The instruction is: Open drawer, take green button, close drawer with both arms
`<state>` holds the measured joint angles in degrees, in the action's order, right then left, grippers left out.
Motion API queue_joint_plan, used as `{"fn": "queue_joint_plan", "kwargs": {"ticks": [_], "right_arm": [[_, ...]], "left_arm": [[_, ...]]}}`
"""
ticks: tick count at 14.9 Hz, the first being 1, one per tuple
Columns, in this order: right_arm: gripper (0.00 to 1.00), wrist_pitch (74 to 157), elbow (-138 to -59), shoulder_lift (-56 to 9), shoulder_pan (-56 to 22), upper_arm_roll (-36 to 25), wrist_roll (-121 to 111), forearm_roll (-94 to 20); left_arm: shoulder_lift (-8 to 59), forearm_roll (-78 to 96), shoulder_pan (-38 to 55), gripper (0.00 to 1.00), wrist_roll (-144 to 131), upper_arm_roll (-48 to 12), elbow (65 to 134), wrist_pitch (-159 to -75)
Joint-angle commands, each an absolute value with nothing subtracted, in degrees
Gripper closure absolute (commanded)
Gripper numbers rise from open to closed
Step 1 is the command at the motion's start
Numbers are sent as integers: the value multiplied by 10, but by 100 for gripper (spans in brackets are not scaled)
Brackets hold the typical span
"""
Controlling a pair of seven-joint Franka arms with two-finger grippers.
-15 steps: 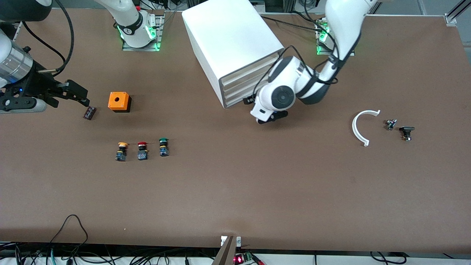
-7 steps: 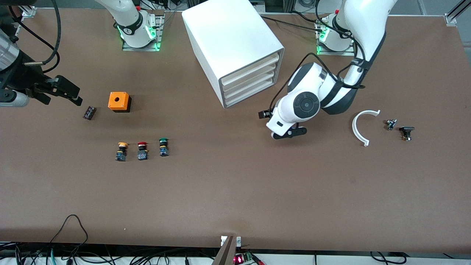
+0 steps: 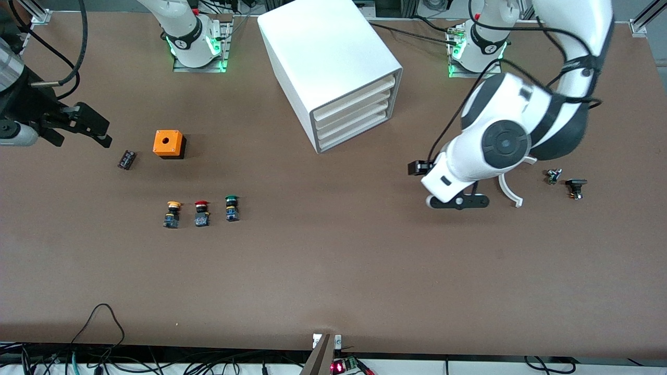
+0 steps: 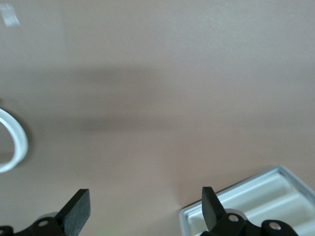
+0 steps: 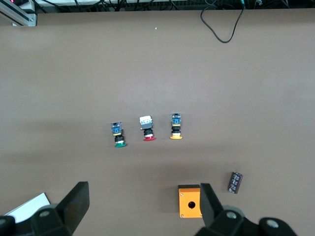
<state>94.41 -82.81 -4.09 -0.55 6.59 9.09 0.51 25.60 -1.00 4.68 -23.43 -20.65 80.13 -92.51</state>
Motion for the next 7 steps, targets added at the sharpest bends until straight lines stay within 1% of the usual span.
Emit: {"fn": "queue_joint_plan", "kwargs": {"ticks": [1,2,3,4,5,6,7], "right_arm": [[1,932,-837,-14,8,81,100,11],[1,933,-842,-6,8,80,99,9],[1,933,-847,-1,8,80,98,9],[1,932,-857,8,8,80,95,9],[1,931,-866,15,8,80,90,10],[1,931,-866,16,8,80,84,10],[1,930,-861,15,8,78,74,14]], "left_arm": [[218,-17,6,0,-131,-207,779,-894],[192,-13,-9,0,-92,-200,786,-892],[166,-11,-8,0,-53,-174,791,-889],[127,-9,1,0,-32,-145,816,-889],[94,9,19,0,-25,-106,843,-889],[70,33,38,0,-13,-54,865,-889],[55,47,56,0,11,-20,884,-892]]}}
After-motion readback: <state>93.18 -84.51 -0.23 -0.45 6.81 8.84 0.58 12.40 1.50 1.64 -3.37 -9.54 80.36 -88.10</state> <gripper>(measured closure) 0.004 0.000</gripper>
